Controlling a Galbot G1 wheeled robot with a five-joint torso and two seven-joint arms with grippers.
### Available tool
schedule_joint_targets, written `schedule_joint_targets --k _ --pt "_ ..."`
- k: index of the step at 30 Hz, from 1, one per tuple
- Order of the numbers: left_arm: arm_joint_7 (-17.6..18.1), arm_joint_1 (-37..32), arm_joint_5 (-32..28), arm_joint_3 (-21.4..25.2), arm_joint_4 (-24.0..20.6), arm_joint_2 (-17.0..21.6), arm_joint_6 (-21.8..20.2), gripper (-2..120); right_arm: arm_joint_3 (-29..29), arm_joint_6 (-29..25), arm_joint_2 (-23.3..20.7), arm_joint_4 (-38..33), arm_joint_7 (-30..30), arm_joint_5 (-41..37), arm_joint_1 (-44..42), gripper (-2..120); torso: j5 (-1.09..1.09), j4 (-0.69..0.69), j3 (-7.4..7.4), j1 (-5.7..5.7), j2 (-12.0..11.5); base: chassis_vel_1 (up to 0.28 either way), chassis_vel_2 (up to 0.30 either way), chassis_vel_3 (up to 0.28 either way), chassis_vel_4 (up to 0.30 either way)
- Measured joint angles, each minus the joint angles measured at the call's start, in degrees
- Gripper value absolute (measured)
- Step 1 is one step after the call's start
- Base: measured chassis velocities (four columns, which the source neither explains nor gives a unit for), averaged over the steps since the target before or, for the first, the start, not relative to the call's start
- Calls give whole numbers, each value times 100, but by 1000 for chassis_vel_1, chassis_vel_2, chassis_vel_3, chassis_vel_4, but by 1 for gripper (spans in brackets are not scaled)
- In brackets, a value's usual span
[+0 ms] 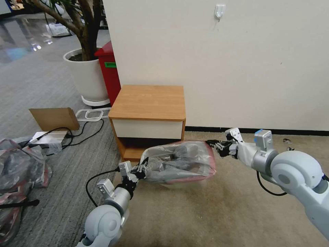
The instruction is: Pick up the garbage bag from the table and place it over the trash can.
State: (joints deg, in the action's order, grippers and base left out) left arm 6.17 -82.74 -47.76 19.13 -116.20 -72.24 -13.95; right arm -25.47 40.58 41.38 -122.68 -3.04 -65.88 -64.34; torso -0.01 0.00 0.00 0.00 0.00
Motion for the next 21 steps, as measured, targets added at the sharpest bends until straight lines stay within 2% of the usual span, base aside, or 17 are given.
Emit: schedule_joint_targets --k 1,4,5,7,8,9,12,13,14,16,18,21 --pt "0 0 0 0 0 0 0 7 0 0 0 0 0 0 0 28 0 0 0 0 0 0 0 0 0" --pt "25 35 -23 71 34 4 -4 7 -364 -128 347 -109 -283 -832 -250 41 -1 0 0 0 0 0 0 0 0" --pt "25 35 -23 71 34 4 -4 7 -364 -128 347 -109 -283 -832 -250 41 -1 0 0 0 0 0 0 0 0" --pt "87 44 -77 112 38 13 -4 7 -491 -529 745 -232 -657 -1161 -497 53 0 1 0 0 0 0 0 0 0" --pt "87 44 -77 112 38 13 -4 7 -491 -529 745 -232 -657 -1161 -497 53 0 1 0 0 0 0 0 0 0" --pt "128 49 -113 122 38 16 -4 7 -497 -746 927 -284 -809 -1187 -619 57 0 1 0 0 0 0 0 0 0" --pt "228 87 -169 147 33 10 -1 7 -381 -1481 1744 -576 -1405 -1167 -1120 71 0 0 0 0 0 0 0 0 0" --pt "228 87 -169 147 33 10 -1 7 -381 -1481 1744 -576 -1405 -1167 -1120 71 0 0 0 0 0 0 0 0 0" --pt "265 114 -178 151 42 5 5 7 -303 -1687 1993 -672 -1535 -1114 -1293 73 0 0 0 0 0 0 0 0 0" --pt "323 176 -204 153 58 -1 14 7 -148 -2025 2453 -839 -1749 -996 -1591 85 -1 -1 0 0 0 0 0 0 0" --pt "342 223 -210 158 63 -1 17 7 -74 -2260 2721 -898 -1889 -934 -1737 92 -1 -1 0 0 0 0 0 0 0" --pt "343 253 -210 168 66 0 19 7 -53 -2439 2877 -896 -1948 -911 -1770 98 -1 -1 0 0 0 0 0 0 0"
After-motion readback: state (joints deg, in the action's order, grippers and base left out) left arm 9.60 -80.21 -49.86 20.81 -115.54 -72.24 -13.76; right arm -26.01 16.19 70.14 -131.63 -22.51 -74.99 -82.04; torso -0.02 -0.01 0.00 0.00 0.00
